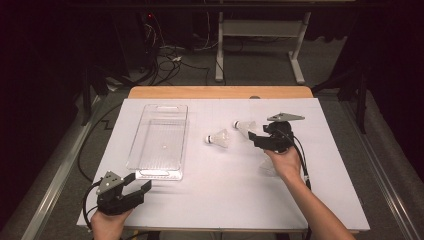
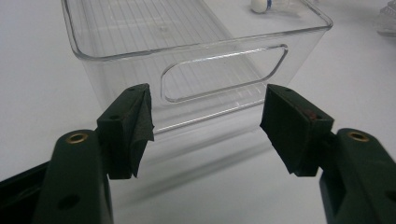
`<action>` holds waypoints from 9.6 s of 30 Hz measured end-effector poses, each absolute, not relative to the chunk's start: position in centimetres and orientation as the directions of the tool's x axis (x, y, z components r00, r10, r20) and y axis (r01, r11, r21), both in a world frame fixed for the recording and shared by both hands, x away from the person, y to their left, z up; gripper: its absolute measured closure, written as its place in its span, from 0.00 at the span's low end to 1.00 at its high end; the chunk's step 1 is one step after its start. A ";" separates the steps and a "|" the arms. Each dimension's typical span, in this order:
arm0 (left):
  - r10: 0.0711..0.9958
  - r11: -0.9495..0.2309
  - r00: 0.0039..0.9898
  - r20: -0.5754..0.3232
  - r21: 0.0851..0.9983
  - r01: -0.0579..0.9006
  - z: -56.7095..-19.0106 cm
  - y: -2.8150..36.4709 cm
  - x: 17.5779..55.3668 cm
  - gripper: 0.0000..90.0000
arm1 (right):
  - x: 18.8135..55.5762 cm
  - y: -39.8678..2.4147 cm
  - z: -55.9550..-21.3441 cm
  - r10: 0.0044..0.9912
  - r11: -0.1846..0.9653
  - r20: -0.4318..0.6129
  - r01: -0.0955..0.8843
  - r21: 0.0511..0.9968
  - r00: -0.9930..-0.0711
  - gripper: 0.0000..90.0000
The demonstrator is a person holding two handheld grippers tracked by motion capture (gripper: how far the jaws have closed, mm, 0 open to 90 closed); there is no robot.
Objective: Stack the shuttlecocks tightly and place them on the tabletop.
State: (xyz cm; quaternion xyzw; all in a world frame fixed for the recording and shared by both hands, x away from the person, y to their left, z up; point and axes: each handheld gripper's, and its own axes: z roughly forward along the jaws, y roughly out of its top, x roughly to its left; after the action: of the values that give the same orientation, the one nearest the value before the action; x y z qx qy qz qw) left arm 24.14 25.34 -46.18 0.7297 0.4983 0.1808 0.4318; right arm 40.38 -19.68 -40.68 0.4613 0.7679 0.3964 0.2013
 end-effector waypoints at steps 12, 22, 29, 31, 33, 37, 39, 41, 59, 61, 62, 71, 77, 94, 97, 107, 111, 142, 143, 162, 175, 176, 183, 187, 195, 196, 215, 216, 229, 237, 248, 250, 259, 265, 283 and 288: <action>0.883 -0.130 0.438 -0.167 0.811 0.571 -46.2 25.3 24.2 0.38 | 42.0 -19.4 -40.3 0.880 0.281 0.051 0.604 0.746 -0.472 0.44; 0.884 -0.131 0.438 -0.165 0.811 0.571 -46.2 25.3 24.2 0.38 | 43.3 -18.6 -40.1 0.878 0.297 0.061 0.642 0.707 -0.475 0.49; 0.883 -0.136 0.440 -0.162 0.809 0.572 -46.2 25.3 24.2 0.39 | 44.2 -17.8 -40.4 0.879 0.315 0.064 0.676 0.666 -0.473 0.53; 0.883 -0.138 0.440 -0.161 0.809 0.572 -46.2 25.3 24.2 0.39 | 44.5 -17.6 -40.4 0.879 0.317 0.065 0.681 0.661 -0.472 0.55; 0.883 -0.140 0.441 -0.160 0.808 0.573 -46.2 25.3 24.1 0.38 | 44.7 -17.4 -40.4 0.880 0.311 0.075 0.690 0.654 -0.468 0.55; 0.882 -0.143 0.443 -0.158 0.808 0.572 -46.2 25.3 24.1 0.39 | 45.1 -17.1 -40.6 0.884 0.305 0.084 0.705 0.640 -0.459 0.57; 0.882 -0.143 0.444 -0.158 0.807 0.572 -46.2 25.3 24.1 0.39 | 45.3 -17.0 -40.7 0.886 0.302 0.090 0.714 0.632 -0.455 0.57; 0.882 -0.143 0.444 -0.158 0.807 0.572 -46.2 25.3 24.1 0.38 | 45.6 -16.8 -40.9 0.889 0.300 0.092 0.723 0.622 -0.448 0.58; 0.881 -0.146 0.447 -0.156 0.808 0.570 -46.2 25.3 24.2 0.39 | 46.7 -16.1 -42.3 0.905 0.290 0.095 0.763 0.577 -0.415 0.67; 0.881 -0.146 0.447 -0.156 0.809 0.570 -46.2 25.2 24.2 0.39 | 46.8 -16.0 -42.4 0.905 0.292 0.092 0.764 0.575 -0.415 0.68; 0.881 -0.145 0.447 -0.156 0.810 0.569 -46.2 25.2 24.2 0.39 | 46.8 -16.0 -42.4 0.907 0.290 0.093 0.767 0.572 -0.412 0.69; 0.880 -0.147 0.449 -0.155 0.809 0.568 -46.2 25.2 24.2 0.39 | 47.1 -15.7 -42.9 0.910 0.287 0.095 0.781 0.554 -0.403 0.76; 0.880 -0.147 0.450 -0.156 0.809 0.568 -46.2 25.2 24.2 0.39 | 47.2 -15.5 -43.1 0.909 0.300 0.081 0.778 0.551 -0.408 0.85; 0.880 -0.150 0.449 -0.154 0.807 0.571 -46.2 25.2 24.2 0.38 | 47.4 -15.8 -43.2 0.897 0.316 0.097 0.780 0.541 -0.431 1.00; 0.880 -0.149 0.449 -0.155 0.807 0.571 -46.2 25.2 24.2 0.38 | 47.3 -15.8 -43.2 0.893 0.327 0.089 0.771 0.547 -0.442 1.00; 0.880 -0.150 0.449 -0.155 0.807 0.572 -46.2 25.2 24.2 0.39 | 47.1 -16.2 -42.8 0.888 0.337 0.082 0.762 0.554 -0.453 1.00; 0.881 -0.146 0.447 -0.156 0.809 0.569 -46.2 25.2 24.2 0.39 | 47.1 -16.4 -42.6 0.885 0.343 0.080 0.759 0.553 -0.458 1.00; 0.883 -0.153 0.446 -0.144 0.811 0.565 -46.1 25.3 24.3 0.39 | 45.0 -17.0 -41.6 0.839 0.392 0.094 0.715 0.578 -0.536 1.00; 0.883 -0.153 0.446 -0.144 0.811 0.565 -46.1 25.3 24.3 0.39 | 44.9 -17.0 -41.6 0.838 0.393 0.096 0.715 0.578 -0.538 1.00; 0.883 -0.152 0.446 -0.146 0.811 0.565 -46.1 25.3 24.3 0.39 | 43.7 -17.1 -41.2 0.813 0.413 0.103 0.693 0.591 -0.573 1.00; 0.883 -0.150 0.445 -0.148 0.810 0.567 -46.1 25.3 24.3 0.39 | 42.9 -17.7 -41.2 0.802 0.422 0.108 0.685 0.594 -0.587 1.00; 0.883 -0.150 0.445 -0.148 0.810 0.567 -46.1 25.3 24.3 0.39 | 42.8 -17.7 -41.2 0.801 0.420 0.112 0.686 0.594 -0.588 1.00; 0.883 -0.150 0.445 -0.149 0.810 0.567 -46.2 25.3 24.3 0.39 | 42.3 -17.7 -41.2 0.789 0.436 0.113 0.679 0.591 -0.604 1.00; 0.883 -0.148 0.444 -0.150 0.810 0.568 -46.2 25.3 24.3 0.39 | 42.1 -17.7 -41.3 0.785 0.439 0.118 0.680 0.587 -0.609 1.00; 0.883 -0.147 0.444 -0.152 0.809 0.569 -46.2 25.3 24.3 0.39 | 41.9 -17.6 -41.5 0.776 0.446 0.123 0.676 0.587 -0.618 1.00; 0.883 -0.147 0.444 -0.152 0.809 0.568 -46.2 25.3 24.3 0.39 | 41.8 -17.6 -41.5 0.777 0.445 0.124 0.677 0.586 -0.618 1.00; 0.882 -0.146 0.446 -0.153 0.810 0.568 -46.2 25.3 24.3 0.39 | 41.7 -16.8 -41.9 0.759 0.460 0.134 0.670 0.583 -0.637 1.00; 0.882 -0.146 0.446 -0.153 0.810 0.568 -46.2 25.3 24.3 0.39 | 41.7 -16.7 -42.0 0.758 0.462 0.132 0.668 0.583 -0.639 1.00; 0.882 -0.144 0.446 -0.156 0.809 0.569 -46.2 25.3 24.3 0.39 | 41.9 -16.0 -42.2 0.751 0.469 0.141 0.671 0.575 -0.645 1.00; 0.881 -0.146 0.446 -0.155 0.809 0.569 -46.2 25.3 24.3 0.39 | 42.0 -15.5 -42.2 0.746 0.475 0.143 0.670 0.570 -0.650 1.00; 0.881 -0.147 0.446 -0.155 0.808 0.570 -46.2 25.3 24.3 0.39 | 42.2 -15.1 -42.3 0.740 0.483 0.145 0.669 0.564 -0.657 1.00; 0.881 -0.147 0.446 -0.155 0.808 0.570 -46.2 25.3 24.3 0.39 | 42.3 -14.9 -42.3 0.741 0.482 0.147 0.671 0.563 -0.656 1.00; 0.880 -0.147 0.448 -0.157 0.807 0.572 -46.2 25.3 24.4 0.39 | 42.5 -14.1 -42.3 0.734 0.495 0.145 0.669 0.555 -0.664 1.00; 0.880 -0.145 0.447 -0.159 0.808 0.572 -46.2 25.3 24.4 0.39 | 42.7 -13.9 -42.4 0.732 0.499 0.147 0.671 0.549 -0.665 1.00; 0.881 -0.145 0.446 -0.161 0.804 0.576 -46.2 25.3 24.4 0.39 | 42.8 -13.2 -42.5 0.727 0.504 0.153 0.672 0.543 -0.669 1.00; 0.881 -0.144 0.446 -0.161 0.805 0.575 -46.2 25.3 24.4 0.39 | 42.9 -13.0 -42.6 0.724 0.506 0.156 0.672 0.541 -0.671 1.00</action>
State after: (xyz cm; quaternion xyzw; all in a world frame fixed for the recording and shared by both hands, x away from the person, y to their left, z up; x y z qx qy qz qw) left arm 24.38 25.32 -46.24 0.7351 0.4952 0.1786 0.4273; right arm 42.90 -13.04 -42.61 0.4028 0.8666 0.2910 0.0453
